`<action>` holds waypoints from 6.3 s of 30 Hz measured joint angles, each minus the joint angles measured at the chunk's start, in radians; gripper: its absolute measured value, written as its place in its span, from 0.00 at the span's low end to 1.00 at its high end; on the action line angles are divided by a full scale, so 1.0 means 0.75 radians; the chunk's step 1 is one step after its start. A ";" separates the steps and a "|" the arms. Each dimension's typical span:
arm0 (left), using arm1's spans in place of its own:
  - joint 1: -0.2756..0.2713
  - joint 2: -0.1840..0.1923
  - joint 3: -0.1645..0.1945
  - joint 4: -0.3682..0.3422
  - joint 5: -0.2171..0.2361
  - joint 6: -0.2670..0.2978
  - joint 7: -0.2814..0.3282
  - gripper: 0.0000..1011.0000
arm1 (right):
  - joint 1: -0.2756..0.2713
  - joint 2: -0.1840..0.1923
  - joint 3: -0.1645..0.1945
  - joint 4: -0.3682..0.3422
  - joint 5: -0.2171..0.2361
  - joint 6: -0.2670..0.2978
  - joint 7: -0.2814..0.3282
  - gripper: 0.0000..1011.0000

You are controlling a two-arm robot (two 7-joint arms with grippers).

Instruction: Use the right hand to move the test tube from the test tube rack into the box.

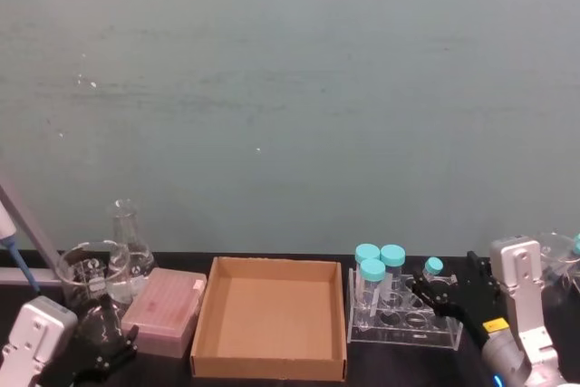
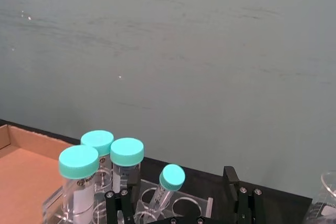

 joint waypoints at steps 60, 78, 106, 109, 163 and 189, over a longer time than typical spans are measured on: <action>0.000 0.000 0.000 0.000 0.000 0.000 0.000 0.99 | 0.084 -0.137 0.114 0.200 -0.139 -0.083 0.062 0.99; 0.000 0.000 0.000 0.000 0.000 0.000 0.000 0.99 | 0.083 -0.136 0.111 0.198 -0.138 -0.082 0.057 0.64; 0.000 0.000 0.000 0.000 0.000 0.000 0.000 0.99 | 0.068 -0.142 0.125 0.183 -0.160 -0.095 0.066 0.28; 0.000 0.000 0.000 0.000 0.000 0.000 0.000 0.99 | 0.060 -0.145 0.132 0.167 -0.172 -0.106 0.075 0.28; 0.000 0.000 0.000 0.000 0.000 0.000 0.000 0.99 | 0.016 -0.228 0.284 -0.308 -0.197 -0.163 0.260 0.28; 0.000 0.000 0.000 0.000 0.000 0.000 0.000 0.99 | 0.171 -0.369 -0.041 -0.058 -0.278 0.174 0.289 0.28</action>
